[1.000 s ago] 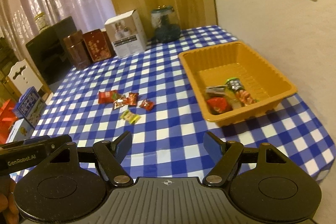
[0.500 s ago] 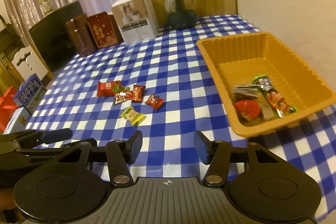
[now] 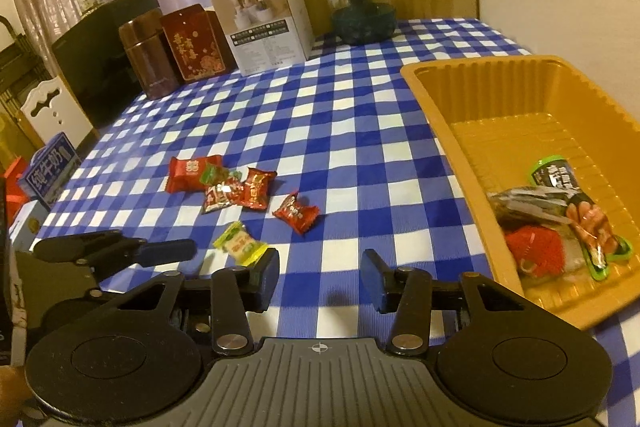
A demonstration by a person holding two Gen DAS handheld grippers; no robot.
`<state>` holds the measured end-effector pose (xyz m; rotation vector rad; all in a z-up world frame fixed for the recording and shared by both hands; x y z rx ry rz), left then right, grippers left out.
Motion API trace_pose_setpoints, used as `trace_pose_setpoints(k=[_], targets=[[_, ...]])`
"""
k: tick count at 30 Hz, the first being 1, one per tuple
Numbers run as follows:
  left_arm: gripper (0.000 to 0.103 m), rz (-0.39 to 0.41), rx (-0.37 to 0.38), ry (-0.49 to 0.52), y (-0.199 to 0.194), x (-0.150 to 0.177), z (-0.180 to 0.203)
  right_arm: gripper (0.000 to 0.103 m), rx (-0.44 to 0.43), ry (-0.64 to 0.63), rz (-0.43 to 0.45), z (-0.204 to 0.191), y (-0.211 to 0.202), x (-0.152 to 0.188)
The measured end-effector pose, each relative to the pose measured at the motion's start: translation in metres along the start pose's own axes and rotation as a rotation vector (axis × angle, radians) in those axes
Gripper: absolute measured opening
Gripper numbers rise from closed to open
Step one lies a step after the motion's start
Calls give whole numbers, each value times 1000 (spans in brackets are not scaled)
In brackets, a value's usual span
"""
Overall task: Organize snacks
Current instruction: 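Grasp the yellow candy packet with the left gripper while the right grasps a red candy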
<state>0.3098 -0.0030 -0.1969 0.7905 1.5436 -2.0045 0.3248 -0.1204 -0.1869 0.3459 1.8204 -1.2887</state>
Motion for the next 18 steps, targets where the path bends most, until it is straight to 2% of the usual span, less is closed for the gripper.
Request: trace_pose_setpoints(k=[8,10,12,14,16,18], targets=[[61,13,16,22,18,-7,0,47,-11,-5,-1,3,17,-4],[55,10,30,-4,19,-8,-2,47,-16,-11,-1,2,21,-6],[43,15,35,-14,19,-10,-4,47,-14,-20,0,1,24,-8],[39,17,31,-17,18,-11,-5,47,-14,-26,4,2,27,-9],[28,16,26,-28,17,-12,-8,47,-13,-38,9,1,29,-11],[24,11,11,-46,14,-13,-14,47,-15,-49,9,0,32,-13]])
Point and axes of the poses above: each gripper's, at about its wrist camera, not at the fingertips, and y roughly the way its jaws point, z to its right, x to its underside, the point moved 9 cm from there along y, roughly the way its jaws point, and after that the axes turned 14 degrees about -y, right-handed, at the moved point
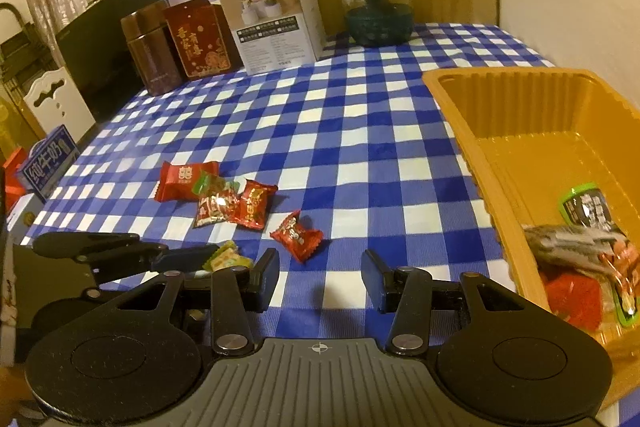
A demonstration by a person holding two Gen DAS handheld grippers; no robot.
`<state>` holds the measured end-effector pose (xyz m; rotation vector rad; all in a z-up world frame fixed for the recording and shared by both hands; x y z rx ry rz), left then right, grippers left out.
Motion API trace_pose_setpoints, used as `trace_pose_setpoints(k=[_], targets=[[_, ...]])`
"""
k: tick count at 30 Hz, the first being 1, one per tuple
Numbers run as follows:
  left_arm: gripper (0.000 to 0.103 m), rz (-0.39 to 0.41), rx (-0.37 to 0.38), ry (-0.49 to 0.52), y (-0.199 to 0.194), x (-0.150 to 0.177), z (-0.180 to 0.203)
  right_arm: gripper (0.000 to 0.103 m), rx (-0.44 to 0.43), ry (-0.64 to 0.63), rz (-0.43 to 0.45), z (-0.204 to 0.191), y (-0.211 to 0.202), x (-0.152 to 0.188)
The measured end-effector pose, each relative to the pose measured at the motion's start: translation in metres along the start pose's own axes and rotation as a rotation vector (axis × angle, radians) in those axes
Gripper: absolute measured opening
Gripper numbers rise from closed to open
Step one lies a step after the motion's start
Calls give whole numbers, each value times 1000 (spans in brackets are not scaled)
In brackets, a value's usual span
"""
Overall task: Organize snacks
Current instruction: 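Grasp the yellow candy packet with the left gripper while the right grasps a red candy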
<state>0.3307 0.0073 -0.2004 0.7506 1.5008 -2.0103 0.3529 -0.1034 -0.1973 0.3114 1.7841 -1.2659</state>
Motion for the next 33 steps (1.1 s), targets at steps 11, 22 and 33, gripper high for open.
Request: trace_pose_setpoints(k=[11,22,33], targets=[[24,1,-62,-102,-27,3,-40,47,-17,-114,15,-12,28,-16],[24,4,-55,-149,-40,8,-39,29,-32,-268,-28,-28,58,-11],[24,14,-90,-189,-63,19,-28,22,-41,-202,-13,-36,21,-5]])
Point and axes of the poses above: each gripper's, at about its wrist camera, not at the fingertips, and y roughly the way its jaws point, z to its right, x to its underside, the point moved 9 cm from there along y, roughly the way its jaws point, and after that the axes turned 14 degrees about -y, right-handed, at the moved point
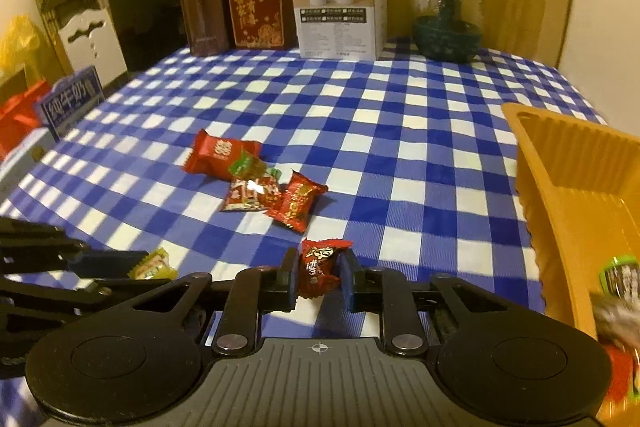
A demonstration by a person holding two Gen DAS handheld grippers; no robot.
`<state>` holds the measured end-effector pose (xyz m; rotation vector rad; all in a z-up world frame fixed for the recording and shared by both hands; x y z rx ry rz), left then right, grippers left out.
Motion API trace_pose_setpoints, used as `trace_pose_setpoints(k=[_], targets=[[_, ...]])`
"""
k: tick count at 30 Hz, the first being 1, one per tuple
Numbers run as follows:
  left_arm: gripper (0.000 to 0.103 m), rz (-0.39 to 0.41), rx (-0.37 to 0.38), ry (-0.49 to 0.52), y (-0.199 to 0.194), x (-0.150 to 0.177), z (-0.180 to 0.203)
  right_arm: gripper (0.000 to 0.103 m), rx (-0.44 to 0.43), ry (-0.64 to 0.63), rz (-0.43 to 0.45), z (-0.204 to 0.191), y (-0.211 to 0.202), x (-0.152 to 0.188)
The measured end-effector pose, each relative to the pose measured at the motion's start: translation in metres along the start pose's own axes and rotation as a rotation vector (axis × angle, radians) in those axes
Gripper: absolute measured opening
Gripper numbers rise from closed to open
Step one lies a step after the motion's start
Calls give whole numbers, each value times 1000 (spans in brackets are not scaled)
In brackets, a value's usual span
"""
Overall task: Organize snacks
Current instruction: 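Grasp the yellow candy packet with the left gripper while the right grasps a red candy, then carry the yellow packet and red candy over the orange tray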
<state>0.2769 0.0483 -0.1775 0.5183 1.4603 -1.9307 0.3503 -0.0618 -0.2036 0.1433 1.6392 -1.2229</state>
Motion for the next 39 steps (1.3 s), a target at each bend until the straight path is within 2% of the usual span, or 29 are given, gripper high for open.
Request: trace_pose_setpoints(k=[6,17,27,39], targets=[[24,19,-23,-24,-27,9,9,22,-3,69,9,-7,-41,8],[24,48,-35,-36,-82,26,35,22,26,193,6,-15,-118,44],[24,71,-5,-22,-117,36,69,22,98,243,30,-11,-177,64],[24,80,59,-3,-137,45,115,22,190,290,63,10,-230,78]])
Point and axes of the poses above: each gripper's, at about its wrist camera, not at the fingertips, and y roughly the way its jaws point, z to its right, x to its underside, the point moved 9 cm from there along y, roughly the way its jaws point, and after that the axes turned 14 degrees about -y, right-handed, at the moved point
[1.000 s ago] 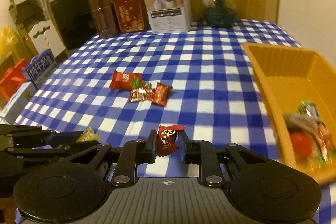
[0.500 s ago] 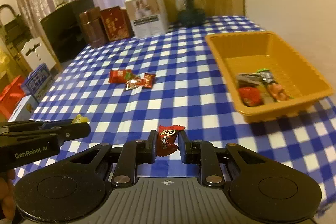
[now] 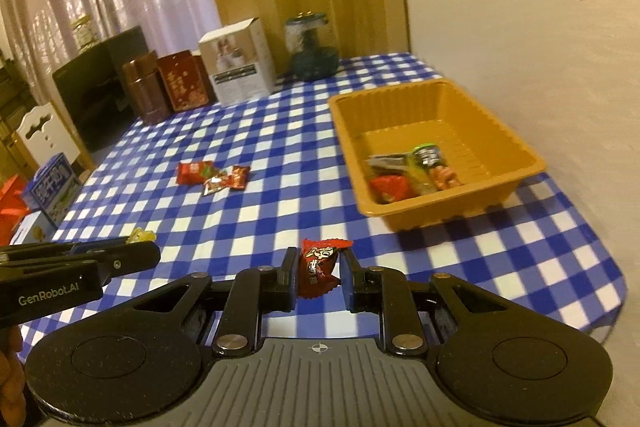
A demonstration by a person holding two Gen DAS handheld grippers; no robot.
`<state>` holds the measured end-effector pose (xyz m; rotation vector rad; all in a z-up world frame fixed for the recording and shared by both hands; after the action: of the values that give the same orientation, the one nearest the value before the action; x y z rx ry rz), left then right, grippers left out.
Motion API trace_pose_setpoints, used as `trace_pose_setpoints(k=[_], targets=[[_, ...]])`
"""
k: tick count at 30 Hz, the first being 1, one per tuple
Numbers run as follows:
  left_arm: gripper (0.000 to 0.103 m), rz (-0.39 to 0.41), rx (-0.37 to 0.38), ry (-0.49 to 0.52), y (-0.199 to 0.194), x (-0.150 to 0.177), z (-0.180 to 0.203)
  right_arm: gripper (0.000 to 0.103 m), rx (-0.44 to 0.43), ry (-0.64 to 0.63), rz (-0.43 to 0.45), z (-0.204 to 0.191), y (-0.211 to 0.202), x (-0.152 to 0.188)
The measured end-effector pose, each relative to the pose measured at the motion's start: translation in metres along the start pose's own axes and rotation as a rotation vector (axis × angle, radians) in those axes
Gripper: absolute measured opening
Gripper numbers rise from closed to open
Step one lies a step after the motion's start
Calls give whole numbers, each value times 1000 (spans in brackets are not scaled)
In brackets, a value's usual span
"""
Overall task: Organize snacks
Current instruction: 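Carry the yellow packet and red candy over the orange tray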
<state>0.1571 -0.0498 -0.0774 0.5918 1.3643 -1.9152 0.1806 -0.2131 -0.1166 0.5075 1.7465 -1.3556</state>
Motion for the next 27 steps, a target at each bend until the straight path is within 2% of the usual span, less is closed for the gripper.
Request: trace_pose_setpoints(k=[14,27], targets=[[24,-9,62,36,1,3,50,22,79,43,31,41,-31,2],[24,-22,103,62,20,0,87,22,113,66,36,71,-32,1]])
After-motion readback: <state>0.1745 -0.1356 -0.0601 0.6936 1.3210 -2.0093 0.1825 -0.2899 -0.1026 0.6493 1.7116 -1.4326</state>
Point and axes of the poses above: each gripper's, at about its wrist camera, not at the fingertips, and y roughly the way its jaws point, z to its right, x to its underside, the point moved 9 cm from there along y, roughly the way its jaws point, and after that the axes turned 14 degrees about -y, right-handed, at the moved point
